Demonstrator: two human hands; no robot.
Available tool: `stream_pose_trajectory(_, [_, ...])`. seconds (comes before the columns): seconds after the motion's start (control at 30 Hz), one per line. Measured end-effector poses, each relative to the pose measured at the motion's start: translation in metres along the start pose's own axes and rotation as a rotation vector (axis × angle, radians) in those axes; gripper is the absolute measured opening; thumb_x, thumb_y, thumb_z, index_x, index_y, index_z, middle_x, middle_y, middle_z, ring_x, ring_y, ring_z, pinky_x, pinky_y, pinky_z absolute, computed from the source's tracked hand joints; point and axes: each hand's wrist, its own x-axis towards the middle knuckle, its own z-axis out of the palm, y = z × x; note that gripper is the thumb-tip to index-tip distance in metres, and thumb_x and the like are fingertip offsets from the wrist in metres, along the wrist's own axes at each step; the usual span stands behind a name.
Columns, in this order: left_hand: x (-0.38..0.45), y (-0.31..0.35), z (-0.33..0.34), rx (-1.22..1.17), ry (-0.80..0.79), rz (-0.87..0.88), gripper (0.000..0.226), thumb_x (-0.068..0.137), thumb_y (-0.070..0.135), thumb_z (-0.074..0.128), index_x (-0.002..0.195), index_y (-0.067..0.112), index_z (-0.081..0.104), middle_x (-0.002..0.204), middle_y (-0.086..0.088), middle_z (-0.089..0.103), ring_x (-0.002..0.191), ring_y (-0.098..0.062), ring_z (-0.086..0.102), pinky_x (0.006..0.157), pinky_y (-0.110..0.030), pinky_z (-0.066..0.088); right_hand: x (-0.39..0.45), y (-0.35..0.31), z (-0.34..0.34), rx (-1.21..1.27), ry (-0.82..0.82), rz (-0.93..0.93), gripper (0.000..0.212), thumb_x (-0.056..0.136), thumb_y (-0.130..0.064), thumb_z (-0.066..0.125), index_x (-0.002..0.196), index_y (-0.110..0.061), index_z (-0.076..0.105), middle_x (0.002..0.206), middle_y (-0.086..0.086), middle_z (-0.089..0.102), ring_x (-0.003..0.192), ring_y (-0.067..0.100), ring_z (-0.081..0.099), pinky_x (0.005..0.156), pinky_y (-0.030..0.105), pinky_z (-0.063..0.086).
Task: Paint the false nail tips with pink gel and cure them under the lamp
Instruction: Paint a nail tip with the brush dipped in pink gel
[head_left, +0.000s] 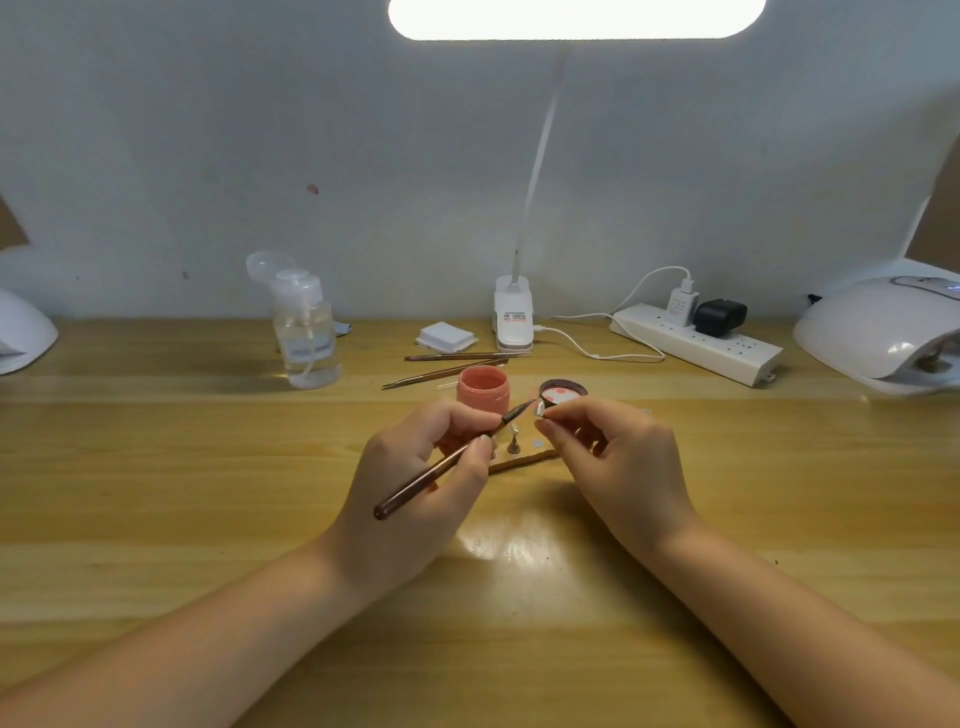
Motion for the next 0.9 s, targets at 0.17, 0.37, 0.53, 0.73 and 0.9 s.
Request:
stream_pose_trajectory(0.17, [-0.0020,-0.0004,-0.0008,-0.019,-0.039,0.027,0.018,0.084,0.023,0.057,0.088,0.010,0.069,0.079,0.000,0.068,0.077,-0.014,0.063,0.065,-0.017,0.047,0.0004,0.0011,0.0002,-0.004,-0.008,0.015,0.009,0.083,-0.016,0.073,0.092,-0.018,0.074,0.079,-0.010,0.069,0.068,0.013,0.062,0.066,0.036,0.052])
stream_pose_trajectory(0.37, [-0.0009,0.0008,0.0017,-0.021,0.032,0.021,0.017,0.086,0.014,0.060,0.099,0.009,0.069,0.087,0.003,0.070,0.084,-0.007,0.065,0.070,-0.012,0.047,0.0001,0.0014,0.0003,-0.010,-0.006,0.008,0.009,0.083,-0.018,0.073,0.092,-0.018,0.074,0.081,-0.008,0.071,0.068,0.012,0.062,0.065,0.034,0.052])
stream_pose_trajectory(0.53, [-0.0035,0.0010,0.0005,-0.047,-0.019,0.002,0.013,0.083,0.016,0.060,0.089,0.009,0.070,0.079,0.003,0.068,0.078,-0.011,0.063,0.068,-0.015,0.047,-0.0010,0.0020,0.0011,-0.021,-0.009,0.010,0.009,0.083,-0.016,0.073,0.092,-0.019,0.074,0.079,-0.006,0.071,0.068,0.013,0.062,0.064,0.035,0.052])
stream_pose_trajectory(0.73, [-0.0034,0.0012,0.0029,-0.007,-0.003,-0.013,0.016,0.086,0.020,0.059,0.098,0.015,0.070,0.086,0.006,0.068,0.084,-0.008,0.062,0.070,-0.013,0.045,-0.0005,0.0028,0.0011,-0.037,-0.006,-0.003,0.009,0.084,-0.017,0.073,0.092,-0.019,0.074,0.081,-0.007,0.071,0.068,0.012,0.062,0.063,0.034,0.052])
stream_pose_trajectory(0.9, [-0.0046,0.0000,0.0005,-0.081,0.006,-0.032,0.028,0.082,0.033,0.052,0.088,0.012,0.068,0.080,0.002,0.067,0.080,-0.015,0.062,0.069,-0.019,0.047,-0.0006,0.0029,0.0018,-0.030,-0.002,-0.004,0.010,0.083,-0.017,0.073,0.092,-0.021,0.074,0.082,-0.014,0.068,0.069,0.012,0.062,0.063,0.028,0.051])
